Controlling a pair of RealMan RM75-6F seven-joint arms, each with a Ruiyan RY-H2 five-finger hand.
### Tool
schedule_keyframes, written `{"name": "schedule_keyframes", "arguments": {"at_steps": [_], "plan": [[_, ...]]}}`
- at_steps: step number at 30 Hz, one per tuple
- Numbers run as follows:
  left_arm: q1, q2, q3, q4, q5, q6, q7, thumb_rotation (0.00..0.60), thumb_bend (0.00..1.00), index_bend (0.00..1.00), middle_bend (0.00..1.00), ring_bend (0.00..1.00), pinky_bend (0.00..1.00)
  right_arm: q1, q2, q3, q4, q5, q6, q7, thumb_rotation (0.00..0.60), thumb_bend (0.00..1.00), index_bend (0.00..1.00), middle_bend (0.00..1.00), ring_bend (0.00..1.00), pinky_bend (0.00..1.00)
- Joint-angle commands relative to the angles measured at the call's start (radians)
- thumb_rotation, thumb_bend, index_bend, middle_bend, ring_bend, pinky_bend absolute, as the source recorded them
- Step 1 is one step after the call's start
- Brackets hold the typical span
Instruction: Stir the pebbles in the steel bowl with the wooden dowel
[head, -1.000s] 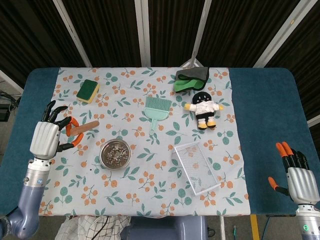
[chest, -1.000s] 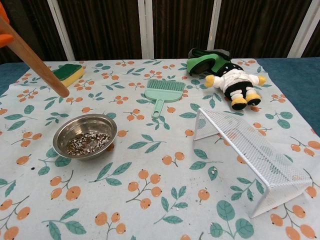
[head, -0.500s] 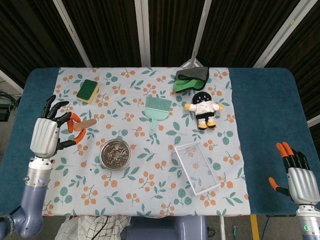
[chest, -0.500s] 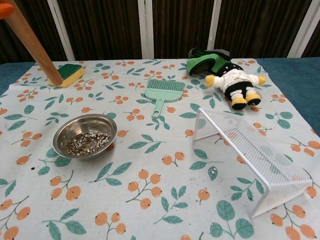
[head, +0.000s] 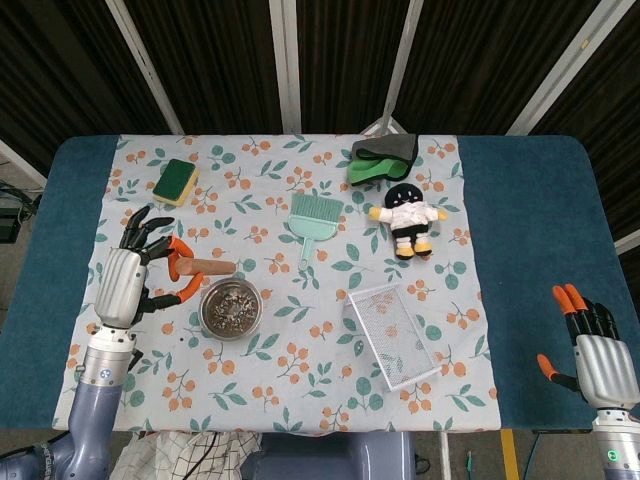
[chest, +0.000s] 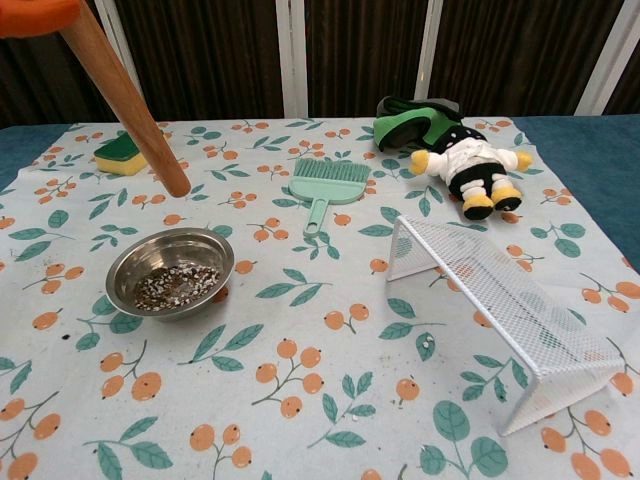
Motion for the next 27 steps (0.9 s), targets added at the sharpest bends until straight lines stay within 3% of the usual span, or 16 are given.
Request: {"name": "schedule_keyframes", "arguments": {"at_steps": [1,5,12,27], "plan": [[-0.003,-0.029,0.0,-0.033,-0.063,-0.027,-0.015,0.6,0.77,0.66,0.74,0.21,0.02,0.0,0.0,0.0,-0.001,0.001,-0.001,0.0,0.6,0.31,0.0,0.0,0.0,0.0],[0.008,-0.037,0.015,-0.045,-0.098,-0.039,-0.026,0.6,0.77,0.66,0.74,0.21,0.02,-0.001,0.001,-0.001,-0.001,0.002,-0.001,-0.001,0.6,0.31,0.0,0.0,0.0,0.0],[0.048,-0.026,0.076,-0.025,-0.059,-0.03,-0.073,0.6,0.77,0.66,0.74,0.21,0.02,-0.001,0.001,-0.002,-0.002,0.005,-0.003,-0.002,0.6,0.31,0.0,0.0,0.0,0.0],[0.057,-0.025,0.071,-0.012,-0.074,-0.045,-0.092,0.6,0.77,0.66,0.74,0.21,0.02,0.0,0.002,-0.001,-0.004,0.004,-0.005,-0.005,0.6,0.31,0.0,0.0,0.0,0.0]]}}
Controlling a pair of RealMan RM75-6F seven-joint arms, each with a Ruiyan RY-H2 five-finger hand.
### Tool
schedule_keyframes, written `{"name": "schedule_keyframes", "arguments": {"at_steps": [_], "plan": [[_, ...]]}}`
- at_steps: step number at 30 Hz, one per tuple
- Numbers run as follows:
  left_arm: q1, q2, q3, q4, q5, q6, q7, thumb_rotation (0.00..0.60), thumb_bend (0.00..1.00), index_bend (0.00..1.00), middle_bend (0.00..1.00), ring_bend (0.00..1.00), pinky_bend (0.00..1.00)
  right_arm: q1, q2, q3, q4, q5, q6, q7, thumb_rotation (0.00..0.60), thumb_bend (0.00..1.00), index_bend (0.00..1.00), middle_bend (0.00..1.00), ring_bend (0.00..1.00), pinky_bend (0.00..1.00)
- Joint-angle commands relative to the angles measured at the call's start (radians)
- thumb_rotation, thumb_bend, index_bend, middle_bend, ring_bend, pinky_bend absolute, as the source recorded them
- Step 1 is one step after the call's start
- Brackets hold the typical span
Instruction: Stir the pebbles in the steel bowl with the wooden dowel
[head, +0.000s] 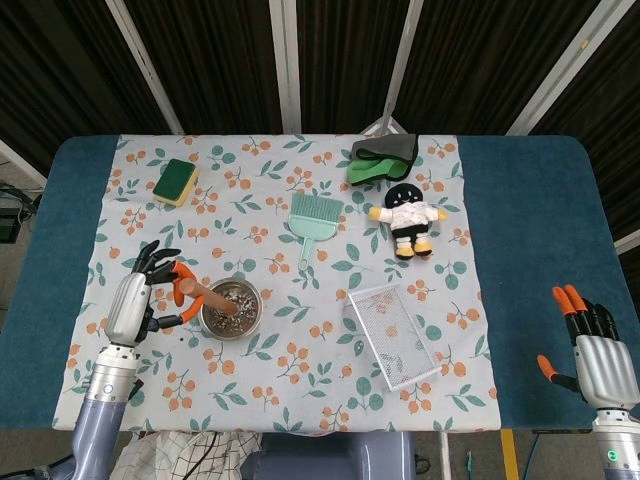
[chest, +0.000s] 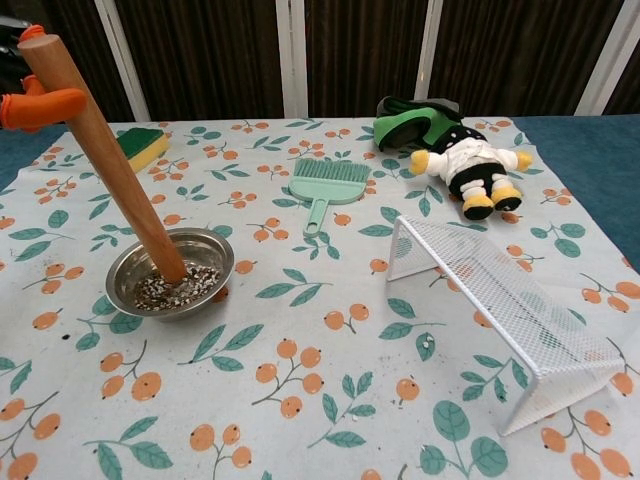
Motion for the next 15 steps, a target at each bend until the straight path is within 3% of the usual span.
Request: {"name": "schedule_keyframes", "arguments": {"at_steps": [1,15], "plan": [[-0.006,-0.006,-0.006,0.008,-0.005,-0.007,0.007,0.6,0.77,0.66,0.74,0.21,0.02,0.0,0.0,0.0,0.0,0.0,0.0,0.001,0.6,0.31,0.0,0.0,0.0,0.0],[-0.028,-0.049,-0.027,0.068,-0.066,-0.043,0.056,0.6,0.77,0.66,0.74,0.21,0.02,0.0,0.001,-0.001,0.0,0.001,-0.002,0.002,0.6,0.31,0.0,0.0,0.0,0.0]]}}
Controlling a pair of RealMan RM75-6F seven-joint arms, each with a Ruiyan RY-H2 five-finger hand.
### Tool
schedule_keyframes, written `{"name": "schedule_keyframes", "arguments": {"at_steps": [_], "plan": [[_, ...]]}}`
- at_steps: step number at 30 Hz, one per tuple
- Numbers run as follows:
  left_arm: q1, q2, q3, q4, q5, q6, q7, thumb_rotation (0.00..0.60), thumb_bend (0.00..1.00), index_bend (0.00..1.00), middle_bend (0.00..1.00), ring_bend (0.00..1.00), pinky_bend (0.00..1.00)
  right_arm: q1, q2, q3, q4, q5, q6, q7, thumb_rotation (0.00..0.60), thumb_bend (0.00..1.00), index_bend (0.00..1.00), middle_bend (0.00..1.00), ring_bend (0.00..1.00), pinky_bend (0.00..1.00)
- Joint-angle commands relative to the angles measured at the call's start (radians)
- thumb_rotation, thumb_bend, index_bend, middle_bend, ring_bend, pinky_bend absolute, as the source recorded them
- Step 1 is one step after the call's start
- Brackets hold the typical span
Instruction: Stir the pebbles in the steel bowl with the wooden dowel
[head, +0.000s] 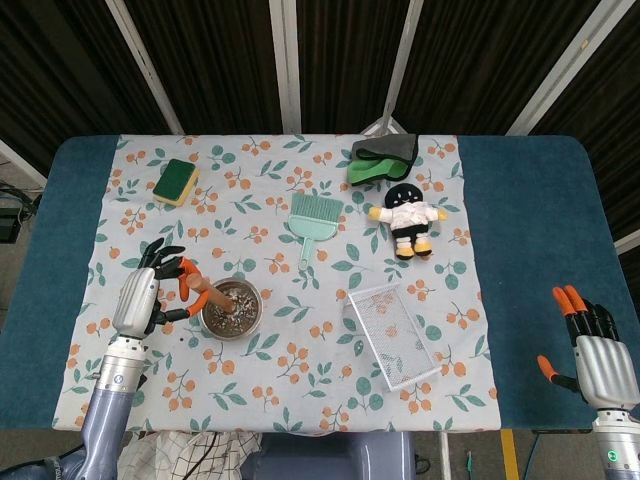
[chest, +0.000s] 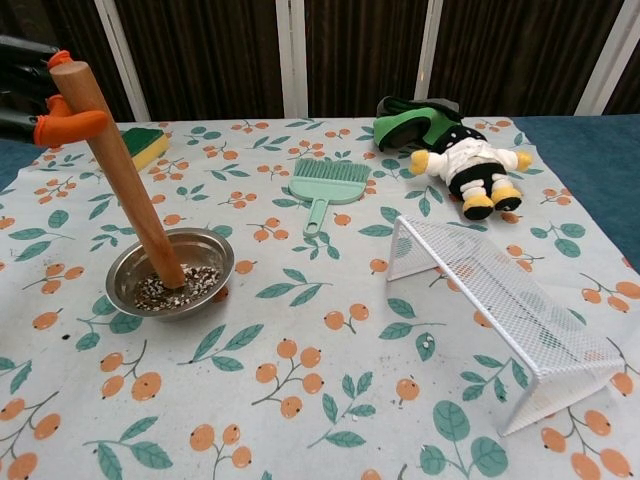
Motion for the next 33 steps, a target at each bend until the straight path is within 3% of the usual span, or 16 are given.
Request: {"name": "schedule_keyframes", "arguments": {"at_steps": [1,14,33], "plan": [[-0.003,-0.009,0.001,0.015,-0.006,-0.007,0.006,0.6,0.77,0.66,0.74,0.21,0.02,0.001,0.001,0.001,0.0,0.0,-0.001,0.0,0.6,0.31,0.0,0.0,0.0,0.0],[-0.002,-0.03,0.005,0.037,-0.007,-0.011,0.01,0.6,0.77,0.66,0.74,0.21,0.02,0.002,0.002,0.002,-0.002,0.0,-0.002,0.0,0.6,0.31,0.0,0.0,0.0,0.0],[-0.005,-0.005,-0.022,-0.058,0.024,0.007,0.017,0.6,0.77,0.66,0.74,0.21,0.02,0.001,0.002,0.001,-0.002,0.0,-0.001,0.0,0.6,0.31,0.0,0.0,0.0,0.0]]}}
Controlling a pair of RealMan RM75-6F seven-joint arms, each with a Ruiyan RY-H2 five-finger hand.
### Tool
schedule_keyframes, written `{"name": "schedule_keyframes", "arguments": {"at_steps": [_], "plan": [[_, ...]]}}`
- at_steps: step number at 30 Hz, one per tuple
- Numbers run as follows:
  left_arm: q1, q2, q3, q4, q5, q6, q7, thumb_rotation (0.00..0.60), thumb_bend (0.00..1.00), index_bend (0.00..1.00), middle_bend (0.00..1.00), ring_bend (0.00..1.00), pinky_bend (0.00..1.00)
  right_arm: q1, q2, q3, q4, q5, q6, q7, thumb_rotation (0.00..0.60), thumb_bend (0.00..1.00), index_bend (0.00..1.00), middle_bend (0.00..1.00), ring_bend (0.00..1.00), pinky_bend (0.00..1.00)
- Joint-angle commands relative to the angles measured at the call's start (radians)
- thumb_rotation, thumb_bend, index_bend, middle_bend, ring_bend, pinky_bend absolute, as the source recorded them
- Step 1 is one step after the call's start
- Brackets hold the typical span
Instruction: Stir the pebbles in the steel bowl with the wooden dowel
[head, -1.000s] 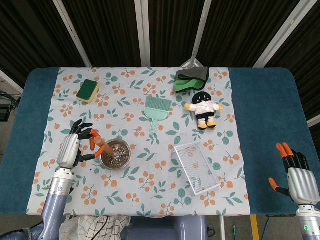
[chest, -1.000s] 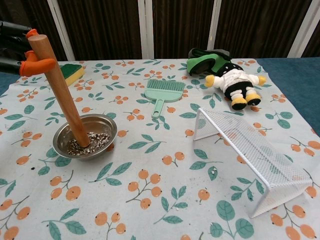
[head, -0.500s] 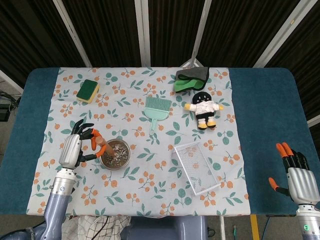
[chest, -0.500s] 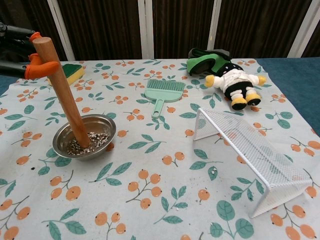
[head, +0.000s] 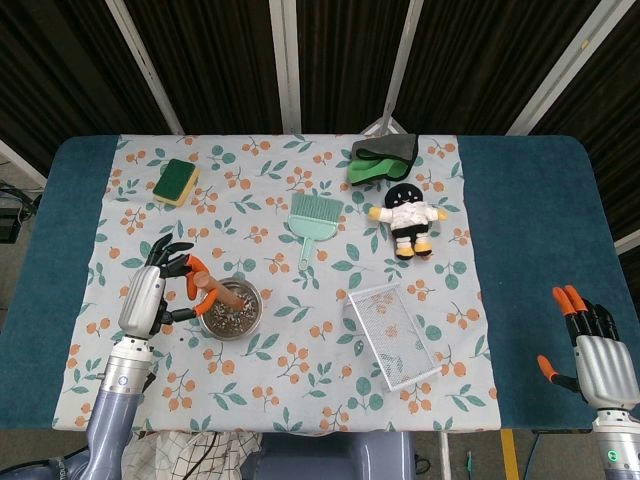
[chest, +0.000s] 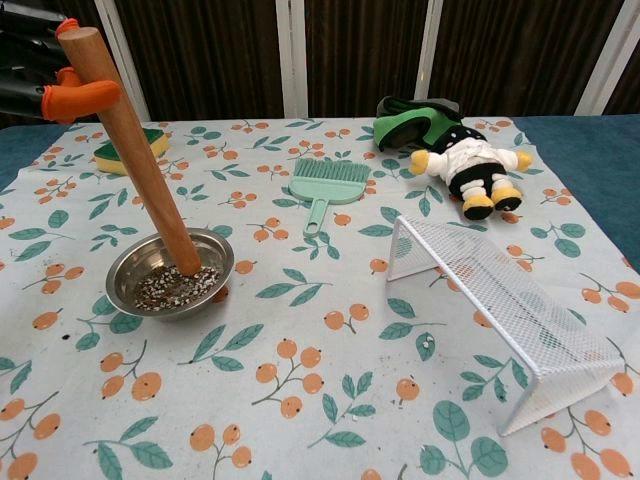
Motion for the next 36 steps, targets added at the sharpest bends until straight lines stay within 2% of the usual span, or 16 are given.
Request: {"name": "schedule_keyframes", "arguments": {"at_steps": [1,21,36], "plan": [[0.0,-0.001,0.001,0.005,-0.007,-0.004,0.002,0.6,0.77,0.66,0.74,0.21,0.02,0.0,0.0,0.0,0.0,0.001,-0.001,0.0,0.6,0.31,0.0,0.0,0.0,0.0],[0.01,-0.042,0.036,0.109,-0.023,-0.029,-0.03,0.6,0.77,0.66,0.74,0.21,0.02,0.0,0.0,-0.001,0.0,0.002,-0.003,0.0,0.6,0.31,0.0,0.0,0.0,0.0],[0.007,-0.023,0.012,0.072,0.006,-0.018,-0.044,0.6,0.77,0.66,0.74,0.21,0.02,0.001,0.001,0.0,-0.001,0.002,-0.004,0.001,0.6,0.31,0.0,0.0,0.0,0.0]]}}
